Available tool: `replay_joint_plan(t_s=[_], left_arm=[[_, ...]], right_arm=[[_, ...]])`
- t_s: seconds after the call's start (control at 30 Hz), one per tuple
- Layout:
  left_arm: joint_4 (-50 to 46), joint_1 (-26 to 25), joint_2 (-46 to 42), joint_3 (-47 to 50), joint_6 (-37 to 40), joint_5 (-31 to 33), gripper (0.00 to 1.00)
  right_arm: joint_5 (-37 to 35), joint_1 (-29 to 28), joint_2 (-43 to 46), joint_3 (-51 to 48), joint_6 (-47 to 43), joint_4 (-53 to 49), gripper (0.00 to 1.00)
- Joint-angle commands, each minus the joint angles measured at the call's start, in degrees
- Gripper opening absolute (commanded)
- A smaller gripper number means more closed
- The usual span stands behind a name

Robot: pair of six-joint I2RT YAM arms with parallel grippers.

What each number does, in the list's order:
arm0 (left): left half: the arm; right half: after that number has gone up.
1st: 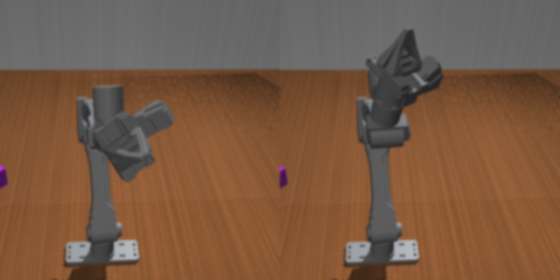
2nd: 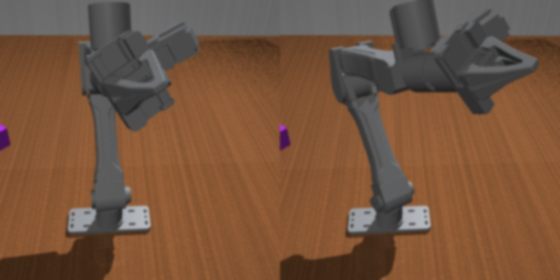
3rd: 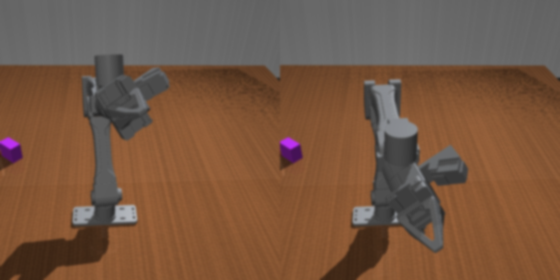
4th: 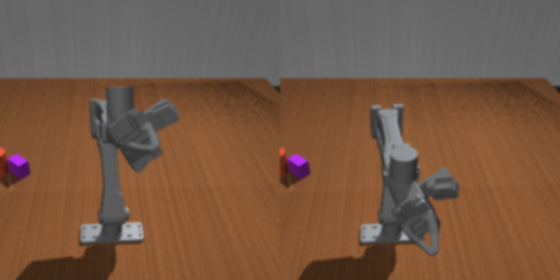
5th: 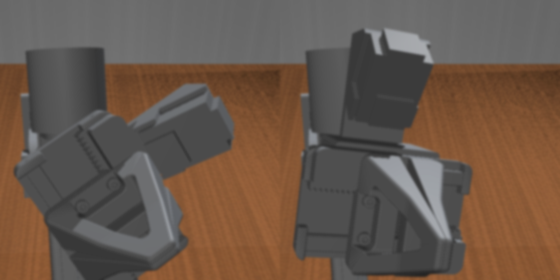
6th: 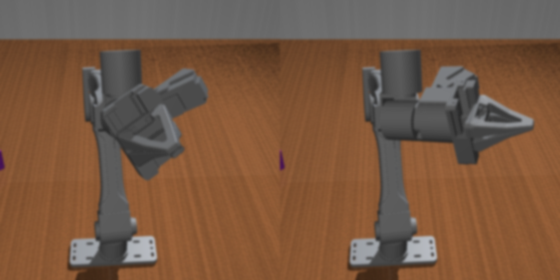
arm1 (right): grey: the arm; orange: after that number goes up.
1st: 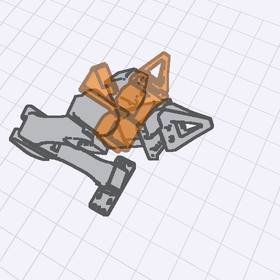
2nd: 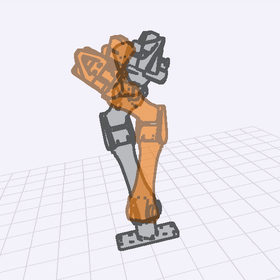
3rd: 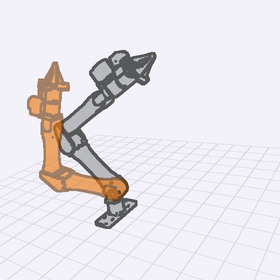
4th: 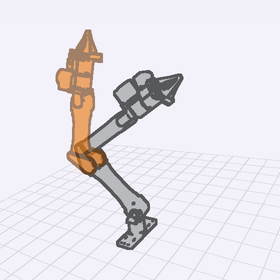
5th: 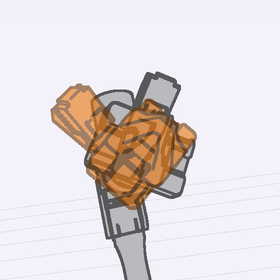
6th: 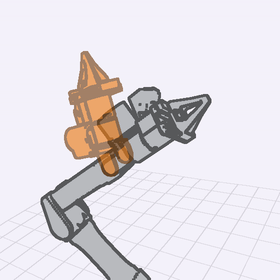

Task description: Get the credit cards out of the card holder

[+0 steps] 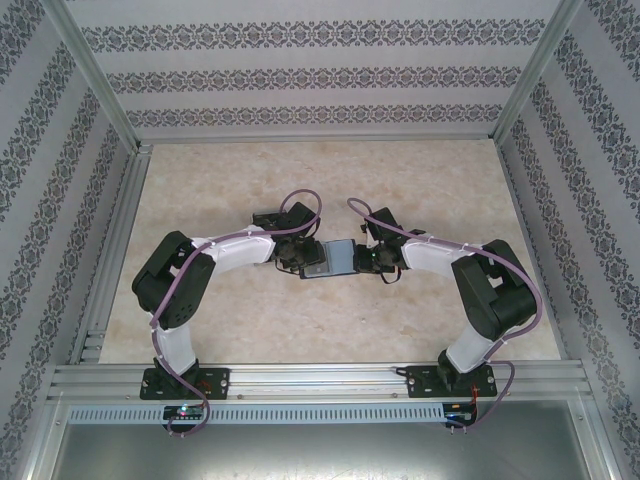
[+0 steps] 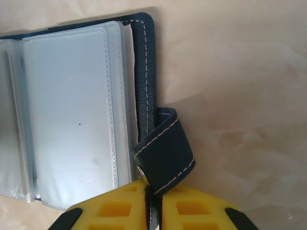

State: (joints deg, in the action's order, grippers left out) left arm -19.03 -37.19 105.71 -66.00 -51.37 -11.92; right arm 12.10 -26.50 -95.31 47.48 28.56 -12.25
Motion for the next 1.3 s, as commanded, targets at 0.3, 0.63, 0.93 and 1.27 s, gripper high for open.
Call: replay_joint_plan(t_s=[0.3,0.63,0.93,1.27], left_arm=[[-2.0,-0.9,2.4,-1.8,0.8,-0.4,0.41],[2.5,-0.9,1.8,-1.7,1.5,-4.0,0.42],[5.5,-1.0,0.6,-2.3,3.0,-6.6,0.67],[4.7,-2.1,1.2,-4.9,4.7,-7.0,0.88]], right_arm=[[0.7,-1.4,-2.4,-0.6,0.8,-0.1,0.16],[1.0,-1.6,-3.0,-0.4,1.0,0.2,0.16],[1.2,-1.8,-3.6,-0.3,1.2,0.4,0.16],[1.2,-1.8,-3.5,-0.5,1.3,0.5,0.16]])
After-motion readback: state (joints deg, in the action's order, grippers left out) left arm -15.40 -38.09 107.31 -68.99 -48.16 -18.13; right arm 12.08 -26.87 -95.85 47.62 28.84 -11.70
